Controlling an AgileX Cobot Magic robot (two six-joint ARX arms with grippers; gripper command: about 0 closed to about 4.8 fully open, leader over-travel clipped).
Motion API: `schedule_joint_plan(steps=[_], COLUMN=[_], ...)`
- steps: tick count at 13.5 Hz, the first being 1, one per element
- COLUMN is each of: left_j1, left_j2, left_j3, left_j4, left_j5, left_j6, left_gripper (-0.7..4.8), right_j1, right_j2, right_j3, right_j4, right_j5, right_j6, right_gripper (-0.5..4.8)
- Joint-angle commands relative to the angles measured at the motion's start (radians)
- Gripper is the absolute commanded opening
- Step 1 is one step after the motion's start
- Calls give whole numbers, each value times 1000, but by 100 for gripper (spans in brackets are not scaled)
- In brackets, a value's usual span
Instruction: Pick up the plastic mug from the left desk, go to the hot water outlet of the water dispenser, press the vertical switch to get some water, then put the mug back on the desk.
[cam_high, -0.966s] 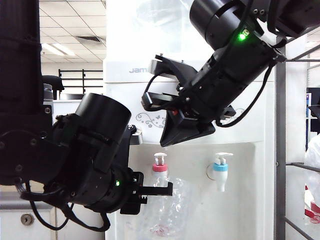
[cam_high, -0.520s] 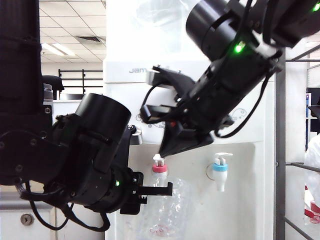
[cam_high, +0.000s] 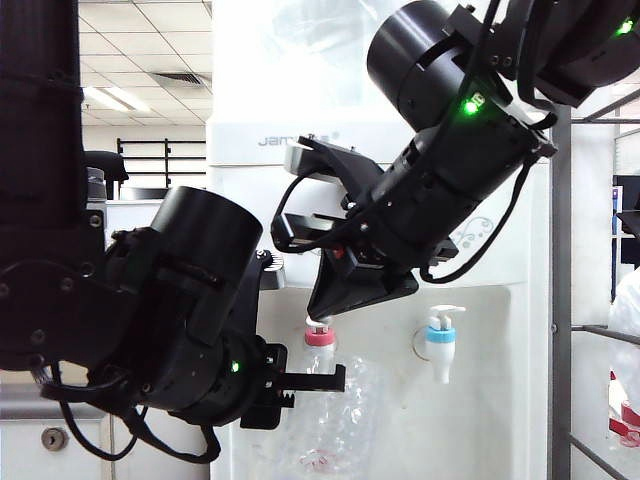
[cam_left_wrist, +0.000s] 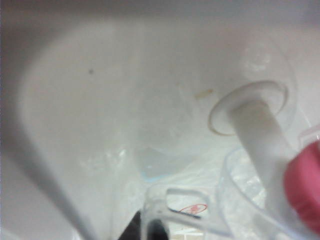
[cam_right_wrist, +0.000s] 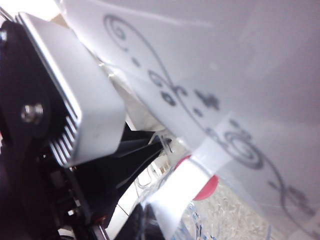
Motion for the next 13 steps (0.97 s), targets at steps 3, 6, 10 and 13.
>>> schedule_joint_plan(steps=[3, 6, 10, 13], left_j1=[34, 34, 34, 34], left_j2=[3, 3, 3, 3], left_j3=[8, 8, 9, 9], left_j4=[-47, -48, -48, -48], left_j5=[-99, -99, -99, -99], left_j6=[-4, -4, -4, -4], left_gripper=[-5, -5, -5, -5], right_j1=[0, 0, 0, 0], right_j2=[7, 7, 7, 7], right_j3=[-2, -2, -3, -2], right_j4=[-69, -69, -80, -81], right_j5=[8, 8, 8, 9], right_j6=[6, 6, 5, 5], right_gripper=[-5, -5, -5, -5])
